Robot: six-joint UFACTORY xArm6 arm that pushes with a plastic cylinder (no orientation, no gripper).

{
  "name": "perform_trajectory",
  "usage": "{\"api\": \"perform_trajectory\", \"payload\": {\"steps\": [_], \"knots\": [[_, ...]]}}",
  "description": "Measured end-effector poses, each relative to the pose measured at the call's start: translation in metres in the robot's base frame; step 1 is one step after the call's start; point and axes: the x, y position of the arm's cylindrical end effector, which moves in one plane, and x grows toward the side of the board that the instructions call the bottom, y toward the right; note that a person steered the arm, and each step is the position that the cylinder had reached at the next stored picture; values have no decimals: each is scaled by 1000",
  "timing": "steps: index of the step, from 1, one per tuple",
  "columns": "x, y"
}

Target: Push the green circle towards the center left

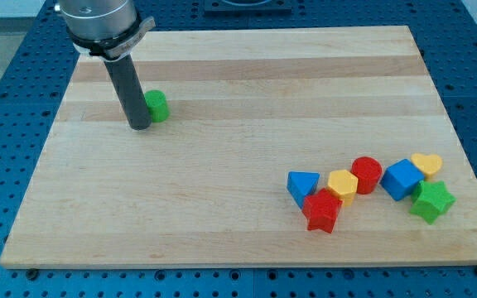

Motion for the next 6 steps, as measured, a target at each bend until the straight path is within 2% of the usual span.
{"api": "perform_trajectory", "payload": {"steps": [2,3,5,6], "knots": [[22,33],[20,34],[-13,44],[-5,52]]}}
